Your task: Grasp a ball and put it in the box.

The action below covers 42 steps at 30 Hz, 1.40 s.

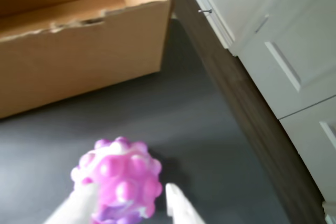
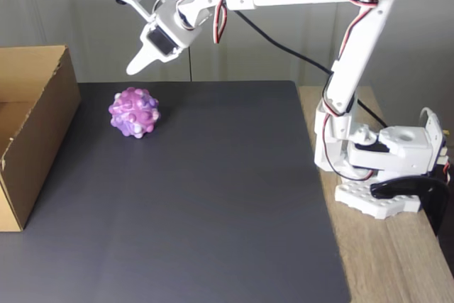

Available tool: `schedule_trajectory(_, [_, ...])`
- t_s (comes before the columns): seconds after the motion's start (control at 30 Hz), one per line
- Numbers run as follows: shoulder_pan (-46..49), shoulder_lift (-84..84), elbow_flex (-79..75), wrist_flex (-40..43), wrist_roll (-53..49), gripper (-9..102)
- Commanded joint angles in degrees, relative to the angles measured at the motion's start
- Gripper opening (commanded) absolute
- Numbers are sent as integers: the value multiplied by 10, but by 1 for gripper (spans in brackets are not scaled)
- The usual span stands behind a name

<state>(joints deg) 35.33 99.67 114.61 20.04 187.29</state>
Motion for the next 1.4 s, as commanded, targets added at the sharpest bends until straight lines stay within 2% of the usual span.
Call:
schedule_trajectory(0.0, [4,2,-28,-8,5,28])
schedule_trajectory(0.3, [8,-25,-28,-3,12,45])
schedule_trajectory(0.63, [11,-88,-29,-12,19,52])
schedule_trajectory(0.77, [9,-114,-29,-39,23,53])
schedule_trajectory(1.37, [4,-216,-87,-61,28,51])
